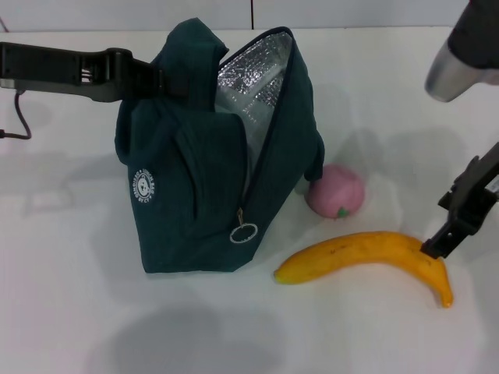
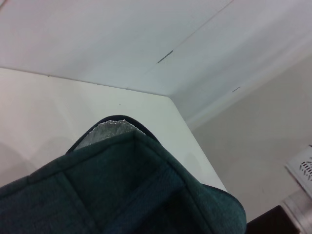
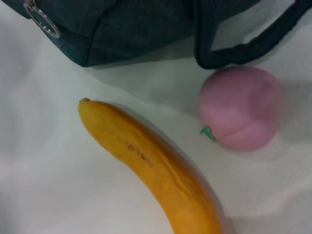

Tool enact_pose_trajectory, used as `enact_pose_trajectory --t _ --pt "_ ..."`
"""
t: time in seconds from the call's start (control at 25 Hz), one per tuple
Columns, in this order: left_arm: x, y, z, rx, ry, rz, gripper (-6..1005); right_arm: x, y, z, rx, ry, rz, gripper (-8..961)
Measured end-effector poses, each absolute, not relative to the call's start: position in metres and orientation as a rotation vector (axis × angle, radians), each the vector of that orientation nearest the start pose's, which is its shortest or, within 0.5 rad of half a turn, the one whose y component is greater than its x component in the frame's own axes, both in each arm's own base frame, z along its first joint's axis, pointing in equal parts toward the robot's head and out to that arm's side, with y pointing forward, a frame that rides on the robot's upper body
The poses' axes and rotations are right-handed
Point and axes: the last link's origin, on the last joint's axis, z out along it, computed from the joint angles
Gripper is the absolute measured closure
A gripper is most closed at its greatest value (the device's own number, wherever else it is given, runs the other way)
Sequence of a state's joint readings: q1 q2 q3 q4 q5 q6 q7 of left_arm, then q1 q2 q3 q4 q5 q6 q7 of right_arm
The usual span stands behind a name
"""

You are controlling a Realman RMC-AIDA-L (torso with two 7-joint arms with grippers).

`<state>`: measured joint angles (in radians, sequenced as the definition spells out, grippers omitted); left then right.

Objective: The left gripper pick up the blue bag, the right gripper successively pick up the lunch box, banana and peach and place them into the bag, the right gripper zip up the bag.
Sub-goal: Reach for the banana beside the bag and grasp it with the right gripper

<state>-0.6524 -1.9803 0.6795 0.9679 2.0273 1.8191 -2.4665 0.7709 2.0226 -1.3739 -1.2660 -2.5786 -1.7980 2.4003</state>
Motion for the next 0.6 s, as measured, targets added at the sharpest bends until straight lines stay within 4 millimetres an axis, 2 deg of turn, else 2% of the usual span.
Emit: enact_pose_trajectory --t 0.24,0.6 --pt "-0.197 0.360 0.085 -2.626 -1.584 -0.688 968 0.156 0.355 -0.008 -2.834 0.634 -0.779 87" --pt "-0.196 0.360 0.085 -2.629 -1.579 -0.688 968 0.157 0.353 -0.028 -2.857 0.560 -0.779 106"
